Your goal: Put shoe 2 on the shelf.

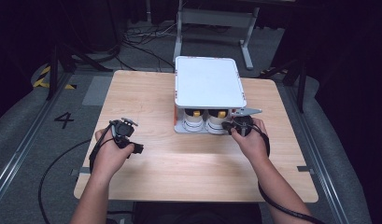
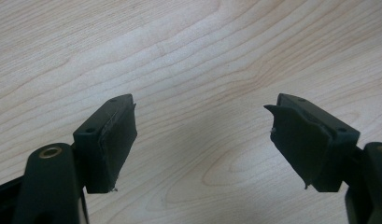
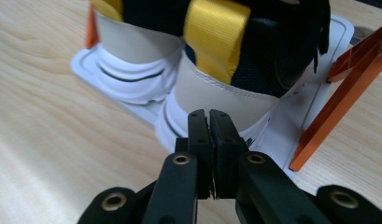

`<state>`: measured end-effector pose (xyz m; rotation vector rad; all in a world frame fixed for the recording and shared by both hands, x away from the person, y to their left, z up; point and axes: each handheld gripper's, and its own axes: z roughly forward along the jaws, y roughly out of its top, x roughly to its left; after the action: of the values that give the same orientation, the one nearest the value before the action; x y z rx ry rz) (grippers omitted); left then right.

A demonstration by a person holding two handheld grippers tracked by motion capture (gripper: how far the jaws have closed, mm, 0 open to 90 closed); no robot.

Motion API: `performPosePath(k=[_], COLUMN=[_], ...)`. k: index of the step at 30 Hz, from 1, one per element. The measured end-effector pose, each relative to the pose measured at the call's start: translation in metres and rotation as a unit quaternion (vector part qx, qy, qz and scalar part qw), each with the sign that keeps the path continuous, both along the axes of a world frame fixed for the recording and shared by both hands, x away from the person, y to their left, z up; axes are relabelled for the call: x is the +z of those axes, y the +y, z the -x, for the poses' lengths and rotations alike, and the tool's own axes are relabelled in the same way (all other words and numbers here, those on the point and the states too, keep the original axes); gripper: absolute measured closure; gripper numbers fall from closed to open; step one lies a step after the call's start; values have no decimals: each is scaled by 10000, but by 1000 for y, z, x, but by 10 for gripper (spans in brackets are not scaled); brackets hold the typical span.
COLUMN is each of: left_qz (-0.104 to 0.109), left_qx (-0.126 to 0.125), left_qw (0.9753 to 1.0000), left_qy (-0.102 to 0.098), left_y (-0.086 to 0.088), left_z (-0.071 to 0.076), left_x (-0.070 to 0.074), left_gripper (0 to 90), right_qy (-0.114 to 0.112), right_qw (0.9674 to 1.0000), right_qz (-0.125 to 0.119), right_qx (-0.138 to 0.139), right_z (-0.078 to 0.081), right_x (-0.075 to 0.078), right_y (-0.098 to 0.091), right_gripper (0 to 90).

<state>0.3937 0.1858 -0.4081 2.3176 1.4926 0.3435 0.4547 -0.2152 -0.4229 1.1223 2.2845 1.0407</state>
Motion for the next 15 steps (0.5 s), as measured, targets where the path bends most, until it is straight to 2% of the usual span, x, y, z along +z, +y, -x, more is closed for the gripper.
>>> performPosePath(k=[1,3,8,12,15], left_qz=[-17,-18,-13,3,15], left_qx=[4,16,-13,-11,5], left_qw=[10000,10000,10000,10000,10000], left_qy=[-9,-8,17,0,-32], left_y=[1,2,2,2,2], left_z=[0,-1,-2,-1,0], left_x=[0,0,-1,1,2], left_gripper=[229,228,229,228,228], right_qy=[-26,-62,-132,-106,-125], right_qw=[10000,10000,9997,9998,9999], right_qz=[49,-10,30,1,17], right_qx=[-51,-78,-196,-167,-98], right_z=[-2,-5,-12,-11,-2], right_x=[-3,-7,-7,-8,-4], right_y=[1,0,-1,-1,-3], right_gripper=[900,900,899,876,871])
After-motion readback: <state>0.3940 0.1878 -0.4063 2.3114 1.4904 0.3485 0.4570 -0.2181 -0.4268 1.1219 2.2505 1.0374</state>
